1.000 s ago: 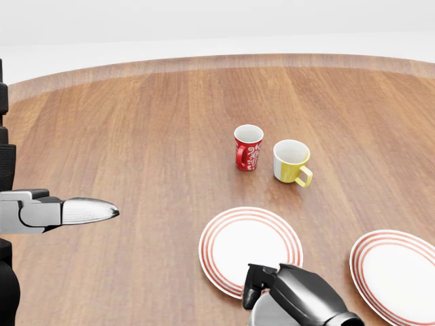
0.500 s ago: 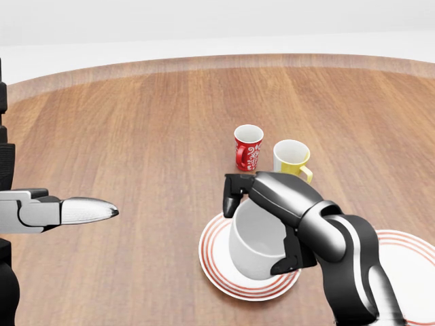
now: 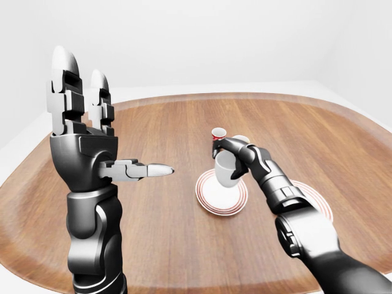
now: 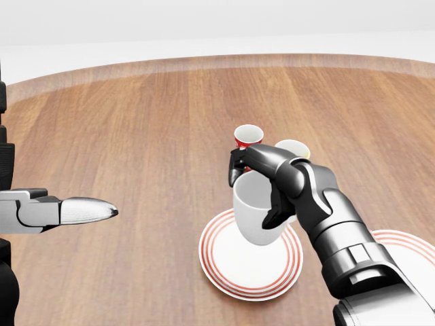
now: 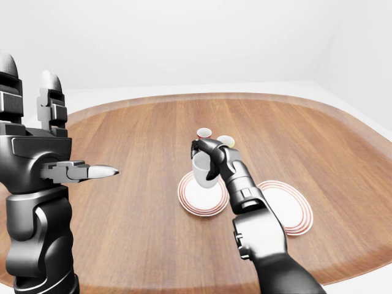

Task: Put the white mug on the left plate.

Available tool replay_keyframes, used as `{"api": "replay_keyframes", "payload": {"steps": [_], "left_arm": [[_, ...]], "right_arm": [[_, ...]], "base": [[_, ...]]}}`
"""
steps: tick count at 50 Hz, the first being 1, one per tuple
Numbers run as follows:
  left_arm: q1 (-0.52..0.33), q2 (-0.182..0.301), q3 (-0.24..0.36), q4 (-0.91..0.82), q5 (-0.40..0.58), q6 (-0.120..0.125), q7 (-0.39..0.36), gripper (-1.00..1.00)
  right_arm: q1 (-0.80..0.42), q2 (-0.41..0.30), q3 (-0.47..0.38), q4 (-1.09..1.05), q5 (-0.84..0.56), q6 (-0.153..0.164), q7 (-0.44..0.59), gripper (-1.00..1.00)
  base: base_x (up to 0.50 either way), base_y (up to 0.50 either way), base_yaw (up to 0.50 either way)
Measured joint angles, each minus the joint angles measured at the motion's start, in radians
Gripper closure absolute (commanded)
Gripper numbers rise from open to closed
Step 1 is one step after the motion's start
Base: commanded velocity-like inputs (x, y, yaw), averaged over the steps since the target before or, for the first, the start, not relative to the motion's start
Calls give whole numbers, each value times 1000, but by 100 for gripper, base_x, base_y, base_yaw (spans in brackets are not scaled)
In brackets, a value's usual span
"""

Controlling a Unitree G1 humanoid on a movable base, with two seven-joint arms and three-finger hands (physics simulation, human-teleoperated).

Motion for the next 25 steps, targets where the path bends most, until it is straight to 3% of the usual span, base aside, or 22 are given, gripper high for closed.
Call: {"api": "replay_keyframes", "payload": {"steps": [10, 25], "left_arm": [[-1, 1, 3, 2, -2, 0, 0, -100], [-5, 5, 7, 7, -6, 0, 2, -100]], "right_arm": [[-72, 8, 7, 167, -26, 0, -83, 100], [-97, 39, 10, 255, -46, 0, -183, 100]], "base": [[0, 0, 0], [0, 0, 0]]}}
